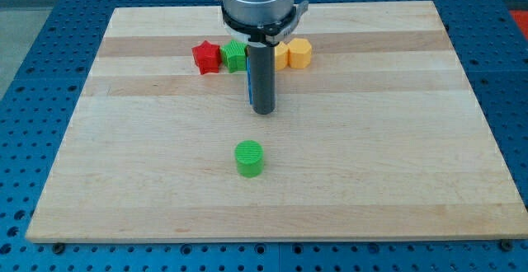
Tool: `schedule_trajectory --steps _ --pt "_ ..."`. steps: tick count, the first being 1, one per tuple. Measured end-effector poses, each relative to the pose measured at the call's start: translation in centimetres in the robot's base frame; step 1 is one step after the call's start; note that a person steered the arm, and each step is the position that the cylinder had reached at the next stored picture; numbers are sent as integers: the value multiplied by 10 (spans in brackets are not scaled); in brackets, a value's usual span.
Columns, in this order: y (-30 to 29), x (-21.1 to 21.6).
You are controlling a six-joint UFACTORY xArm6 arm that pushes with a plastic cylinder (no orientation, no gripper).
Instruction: Move your arm closer to the green circle
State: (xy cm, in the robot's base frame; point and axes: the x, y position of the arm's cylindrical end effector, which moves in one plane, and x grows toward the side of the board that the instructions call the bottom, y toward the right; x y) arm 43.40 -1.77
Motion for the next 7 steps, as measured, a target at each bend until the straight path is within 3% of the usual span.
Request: schedule_trajectory --steps 3,5,7 --pt "0 1" --pt "59 49" --pt "80 144"
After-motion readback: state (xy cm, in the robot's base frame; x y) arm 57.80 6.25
